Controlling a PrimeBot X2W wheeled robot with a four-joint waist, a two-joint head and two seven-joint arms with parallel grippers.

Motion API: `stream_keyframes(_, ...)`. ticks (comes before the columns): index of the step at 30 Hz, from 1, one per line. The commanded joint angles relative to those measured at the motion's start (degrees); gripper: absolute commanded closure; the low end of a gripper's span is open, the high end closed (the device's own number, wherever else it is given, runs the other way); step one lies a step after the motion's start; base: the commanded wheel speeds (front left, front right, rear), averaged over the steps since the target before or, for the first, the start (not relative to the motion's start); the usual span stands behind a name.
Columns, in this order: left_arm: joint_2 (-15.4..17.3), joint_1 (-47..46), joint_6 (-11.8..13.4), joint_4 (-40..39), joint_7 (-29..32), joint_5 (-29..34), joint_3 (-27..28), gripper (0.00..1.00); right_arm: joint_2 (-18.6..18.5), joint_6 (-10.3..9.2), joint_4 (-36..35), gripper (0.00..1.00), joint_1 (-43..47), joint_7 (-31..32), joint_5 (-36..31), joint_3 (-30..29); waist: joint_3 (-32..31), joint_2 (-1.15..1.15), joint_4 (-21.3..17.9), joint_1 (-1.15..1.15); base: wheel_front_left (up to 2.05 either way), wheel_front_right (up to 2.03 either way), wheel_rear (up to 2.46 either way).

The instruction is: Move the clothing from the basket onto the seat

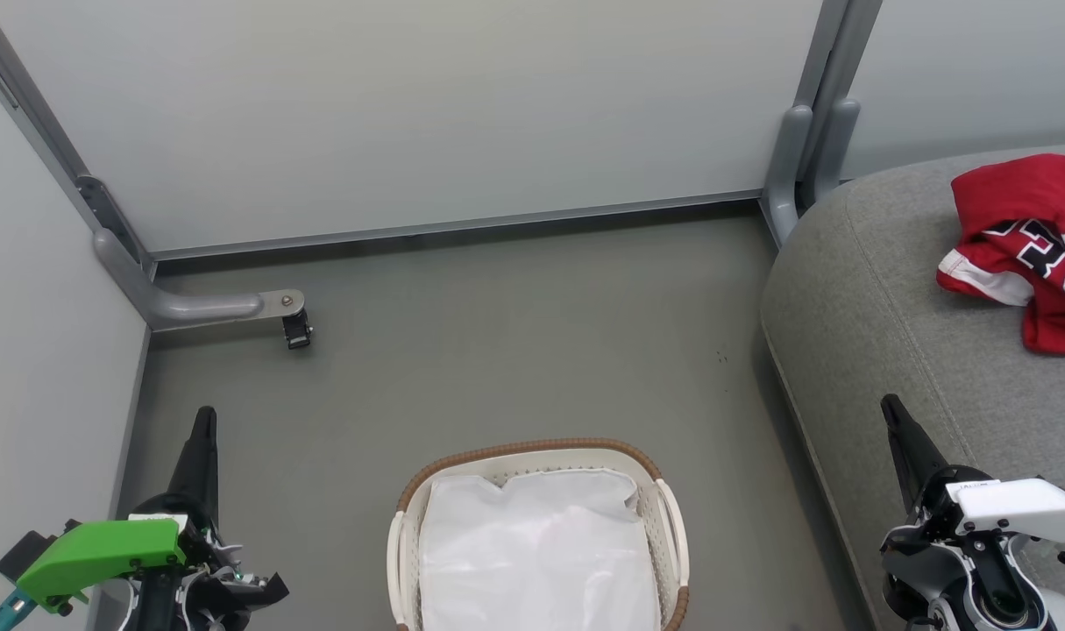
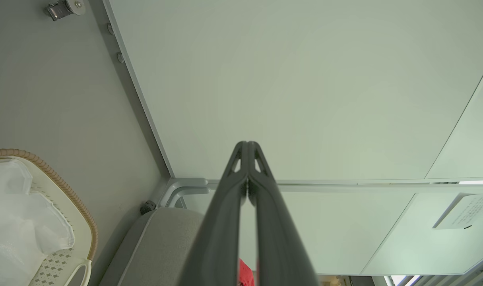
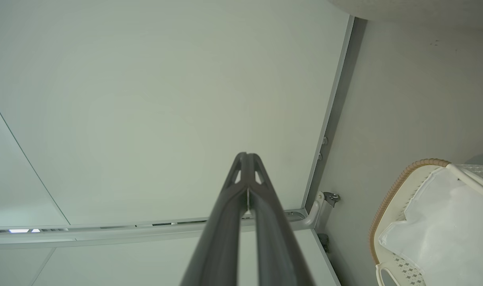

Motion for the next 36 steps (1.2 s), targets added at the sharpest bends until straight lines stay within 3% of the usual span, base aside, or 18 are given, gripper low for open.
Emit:
stream_keyframes(1, 0.1, -0.6, -0.4, -0.1, 0.3, -0.2, 0.1, 1.0, -0.3, 0.0, -0.3, 1.0, -0.5, 0.2, 0.2, -0.2, 0.0, 0.0, 0.0, 0.0, 0.0, 0.0, 0.0)
stream_keyframes(36, 0.0, -0.6, -0.4, -0.1, 0.2, -0.3, 0.1, 1.0, -0.1, 0.0, -0.2, 1.0, -0.5, 0.4, -0.1, -0.4, 0.0, 0.0, 0.0, 0.0, 0.0, 0.0, 0.0)
